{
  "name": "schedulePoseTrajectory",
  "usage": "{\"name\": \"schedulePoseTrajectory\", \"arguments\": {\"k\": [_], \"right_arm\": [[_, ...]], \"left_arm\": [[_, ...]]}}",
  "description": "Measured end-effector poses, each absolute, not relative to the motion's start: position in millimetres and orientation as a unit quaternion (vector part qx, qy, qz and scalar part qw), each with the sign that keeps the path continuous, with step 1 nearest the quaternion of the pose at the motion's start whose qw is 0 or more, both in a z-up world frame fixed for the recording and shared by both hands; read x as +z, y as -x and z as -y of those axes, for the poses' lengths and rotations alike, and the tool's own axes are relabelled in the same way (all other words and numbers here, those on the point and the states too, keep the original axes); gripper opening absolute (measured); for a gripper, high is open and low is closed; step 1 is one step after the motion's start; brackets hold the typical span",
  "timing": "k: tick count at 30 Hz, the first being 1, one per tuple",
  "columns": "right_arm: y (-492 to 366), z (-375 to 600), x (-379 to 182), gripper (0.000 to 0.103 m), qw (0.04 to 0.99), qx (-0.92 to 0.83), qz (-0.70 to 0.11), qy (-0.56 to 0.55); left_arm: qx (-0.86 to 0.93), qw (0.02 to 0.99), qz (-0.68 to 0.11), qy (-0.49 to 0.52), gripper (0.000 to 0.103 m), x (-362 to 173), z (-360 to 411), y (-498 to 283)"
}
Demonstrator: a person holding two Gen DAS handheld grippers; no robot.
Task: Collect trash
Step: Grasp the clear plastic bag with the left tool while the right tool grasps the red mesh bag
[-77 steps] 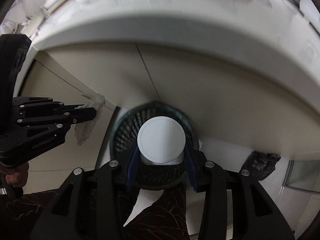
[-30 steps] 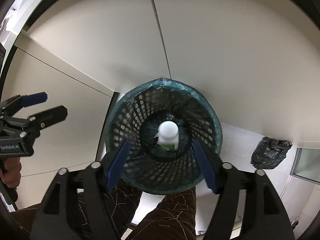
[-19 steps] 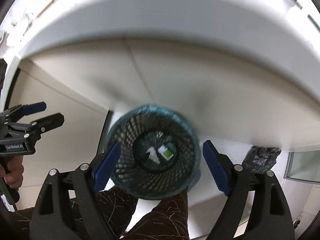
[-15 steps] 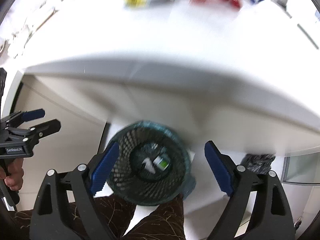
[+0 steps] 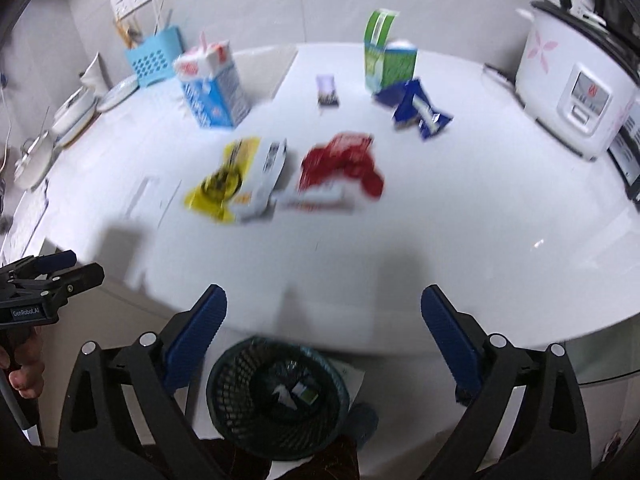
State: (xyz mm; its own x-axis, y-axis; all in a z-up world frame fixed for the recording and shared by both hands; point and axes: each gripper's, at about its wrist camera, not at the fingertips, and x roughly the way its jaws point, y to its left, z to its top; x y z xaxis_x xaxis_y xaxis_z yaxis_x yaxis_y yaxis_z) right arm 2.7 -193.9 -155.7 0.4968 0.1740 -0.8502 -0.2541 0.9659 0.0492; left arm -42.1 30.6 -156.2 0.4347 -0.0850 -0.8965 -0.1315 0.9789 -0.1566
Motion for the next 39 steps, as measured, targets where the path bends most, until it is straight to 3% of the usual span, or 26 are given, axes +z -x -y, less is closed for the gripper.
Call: {"name": "schedulePoseTrajectory", "arguments": {"k": [14,29,39], "right_arm": [[-64,194,-130,0.094,0.869,0.107,-0.482,0.032],[-126,170,-164,0.094,0.841,0.101,-0.529,0.056],[-147,167,-194,0.079,0.818,0.080,-0.565,0.065]], "left_arm": [[0.031,0.844,-0.528,0.092,0.097,-140,-32,-20],[0.046,0.809,-0.580,0.085,0.097,-179,-34,-54],[0.059,0.788,-0.608,0.072,0.095,-195,-30,-70]]}}
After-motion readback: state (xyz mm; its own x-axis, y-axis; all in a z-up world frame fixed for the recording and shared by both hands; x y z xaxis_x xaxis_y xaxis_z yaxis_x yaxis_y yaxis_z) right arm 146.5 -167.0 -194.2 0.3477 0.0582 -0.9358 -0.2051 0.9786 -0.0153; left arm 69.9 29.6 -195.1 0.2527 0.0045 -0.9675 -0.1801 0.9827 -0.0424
